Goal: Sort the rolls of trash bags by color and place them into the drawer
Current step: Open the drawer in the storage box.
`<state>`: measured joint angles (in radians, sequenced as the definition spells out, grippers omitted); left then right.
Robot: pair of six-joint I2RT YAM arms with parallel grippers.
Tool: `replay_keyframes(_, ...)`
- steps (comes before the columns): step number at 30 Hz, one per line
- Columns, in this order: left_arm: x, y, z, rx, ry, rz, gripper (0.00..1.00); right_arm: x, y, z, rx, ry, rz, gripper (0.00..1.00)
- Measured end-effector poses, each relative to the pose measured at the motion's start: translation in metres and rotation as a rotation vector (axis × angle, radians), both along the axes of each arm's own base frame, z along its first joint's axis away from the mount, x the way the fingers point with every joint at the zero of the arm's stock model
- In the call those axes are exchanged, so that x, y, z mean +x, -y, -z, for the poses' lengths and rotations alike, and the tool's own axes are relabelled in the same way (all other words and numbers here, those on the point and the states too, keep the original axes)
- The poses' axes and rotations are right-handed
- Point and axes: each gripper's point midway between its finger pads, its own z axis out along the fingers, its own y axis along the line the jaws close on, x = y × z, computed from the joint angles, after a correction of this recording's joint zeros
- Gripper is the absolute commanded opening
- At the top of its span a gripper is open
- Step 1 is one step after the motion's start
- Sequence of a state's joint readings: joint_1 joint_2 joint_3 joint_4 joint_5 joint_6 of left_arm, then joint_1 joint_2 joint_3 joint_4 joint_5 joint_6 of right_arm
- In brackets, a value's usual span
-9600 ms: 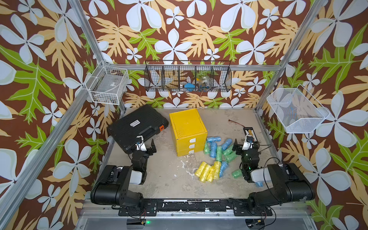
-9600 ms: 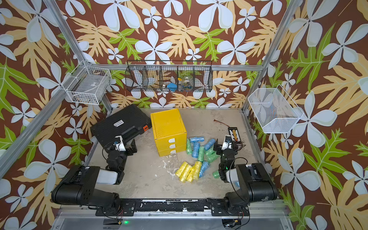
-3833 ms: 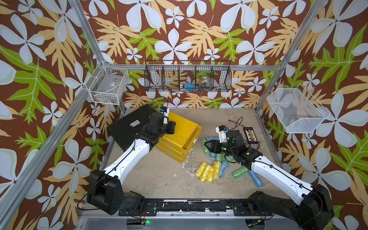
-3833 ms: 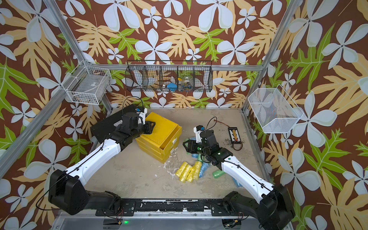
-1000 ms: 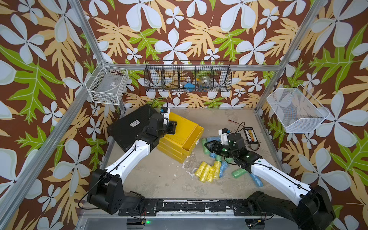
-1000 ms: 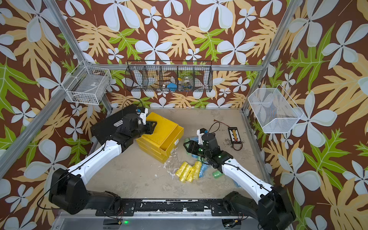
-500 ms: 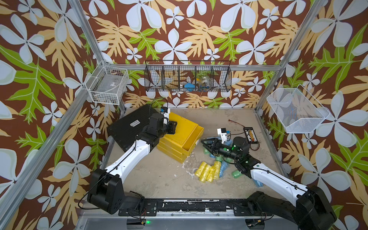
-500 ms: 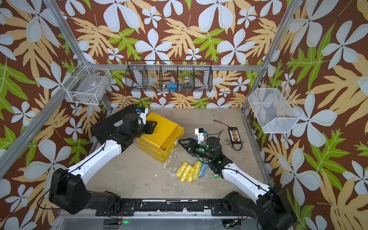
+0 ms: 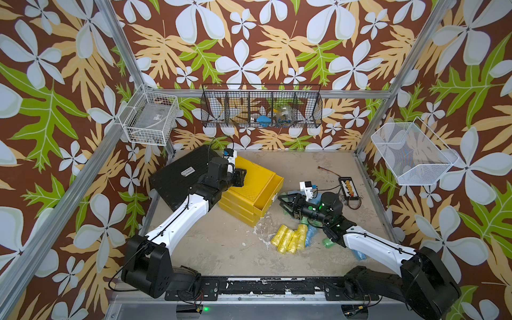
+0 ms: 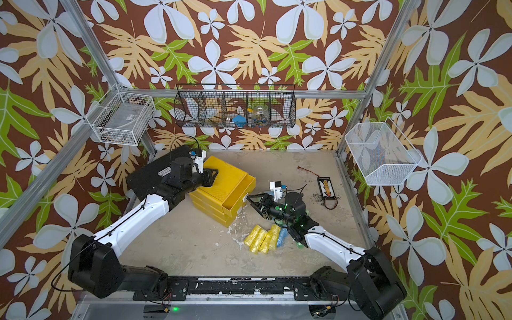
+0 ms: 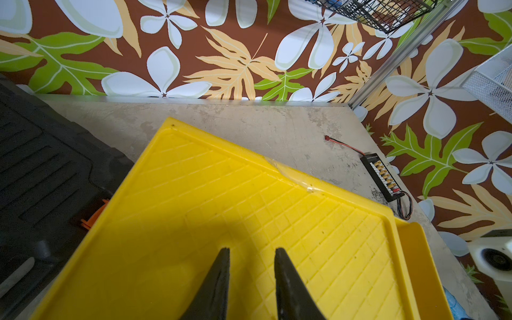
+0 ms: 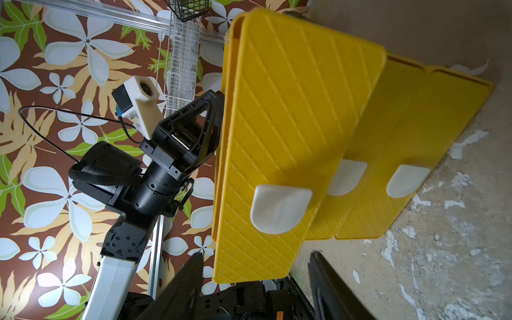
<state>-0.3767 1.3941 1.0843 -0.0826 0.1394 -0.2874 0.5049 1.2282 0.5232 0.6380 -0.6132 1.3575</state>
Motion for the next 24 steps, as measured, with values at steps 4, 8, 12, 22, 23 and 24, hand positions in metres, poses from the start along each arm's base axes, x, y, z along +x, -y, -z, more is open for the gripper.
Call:
replay_keyframes(4, 0.0, 0.0, 0.0, 0.0, 0.0, 0.0, 0.31, 0.002, -0.002, 0.0, 0.009, 0.006, -0.006, 0.62)
replay_keyframes(8, 0.0, 0.0, 0.0, 0.0, 0.0, 0.0, 0.31, 0.006, -0.004, 0.002, 0.022, -0.006, -0.004, 0.62)
replay_keyframes(12, 0.0, 0.0, 0.0, 0.0, 0.0, 0.001, 0.31, 0.009, -0.006, 0.004, 0.035, -0.017, -0.002, 0.61)
replay_keyframes(22, 0.0, 0.0, 0.001, 0.001, -0.001, 0.001, 0.32, 0.015, -0.01, 0.006, 0.053, -0.009, -0.005, 0.57)
replay_keyframes(23, 0.0, 0.0, 0.001, 0.001, -0.001, 0.001, 0.32, 0.016, -0.011, 0.005, 0.057, -0.012, -0.005, 0.57)
replay_keyframes(24, 0.0, 0.0, 0.001, 0.001, -0.001, 0.001, 0.32, 0.017, -0.011, 0.005, 0.063, -0.016, -0.005, 0.57)
